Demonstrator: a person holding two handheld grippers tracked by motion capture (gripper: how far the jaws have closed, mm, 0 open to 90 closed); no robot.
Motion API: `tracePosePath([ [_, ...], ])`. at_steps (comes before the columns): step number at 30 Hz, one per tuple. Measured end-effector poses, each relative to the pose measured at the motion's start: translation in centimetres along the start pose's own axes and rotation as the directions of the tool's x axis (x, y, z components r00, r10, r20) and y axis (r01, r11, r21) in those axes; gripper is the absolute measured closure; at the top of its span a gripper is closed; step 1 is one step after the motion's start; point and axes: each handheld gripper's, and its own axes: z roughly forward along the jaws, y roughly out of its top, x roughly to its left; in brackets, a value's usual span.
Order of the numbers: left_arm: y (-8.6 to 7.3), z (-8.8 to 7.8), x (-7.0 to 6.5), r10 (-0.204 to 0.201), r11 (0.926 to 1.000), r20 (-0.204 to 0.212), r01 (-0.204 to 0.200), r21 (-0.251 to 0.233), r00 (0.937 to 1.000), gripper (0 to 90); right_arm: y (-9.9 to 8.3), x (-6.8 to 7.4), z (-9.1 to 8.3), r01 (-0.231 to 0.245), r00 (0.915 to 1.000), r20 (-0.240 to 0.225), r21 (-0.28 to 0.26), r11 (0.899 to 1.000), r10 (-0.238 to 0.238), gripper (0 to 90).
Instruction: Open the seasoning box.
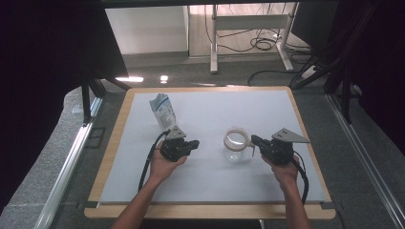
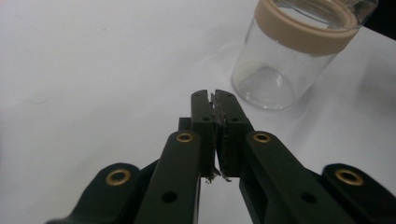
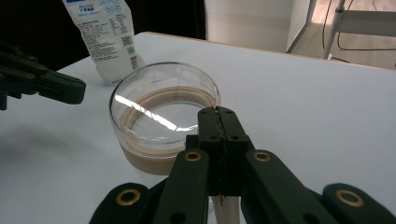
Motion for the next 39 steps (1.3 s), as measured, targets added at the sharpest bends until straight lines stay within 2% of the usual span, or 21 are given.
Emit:
tracePosePath([
  [5, 1.1, 0.9, -0.4, 0.012, 0.9999, 0.03, -0.012, 0.001, 0.9995, 89.5, 0.0, 0.0, 0.0, 0.001, 1.0, 0.002, 0.002, 1.0, -0.001, 89.8],
  [8, 2.2, 1.7, -0.9, 0.02, 0.9998, 0.064, -0.02, -0.006, 0.9977, 89.6, -0.1, 0.0, 0.0, 0.001, 1.0, 0.0, 0.001, 1.0, -0.001, 89.9],
  [12, 3.1, 2.6, -1.5, 0.026, 0.9997, 0.082, -0.025, -0.007, 0.9963, 89.6, -0.1, 0.0, 0.0, 0.004, 1.0, 0.001, 0.002, 1.0, -0.004, 89.8],
  [20, 4.6, 3.6, -2.9, 0.065, 0.9979, 0.107, -0.064, -0.006, 0.9922, 89.9, -0.1, 0.1, 0.0, 0.004, 1.0, 0.0, 0.002, 1.0, -0.004, 89.9],
  [35, 4.9, 4.4, -3.4, 0.073, 0.997, 0.128, -0.075, 0.018, 0.9891, 89.9, -0.1, 0.0, 0.0, 0.002, 1.0, -0.005, 0.001, 1.0, -0.002, 89.9],
  [39, 5.0, 4.5, -3.3, 0.058, 0.998, 0.143, -0.061, 0.017, 0.988, 89.9, -0.1, 0.0, 0.0, 0.002, 1.0, -0.006, 0.002, 1.0, -0.002, 89.9],
])
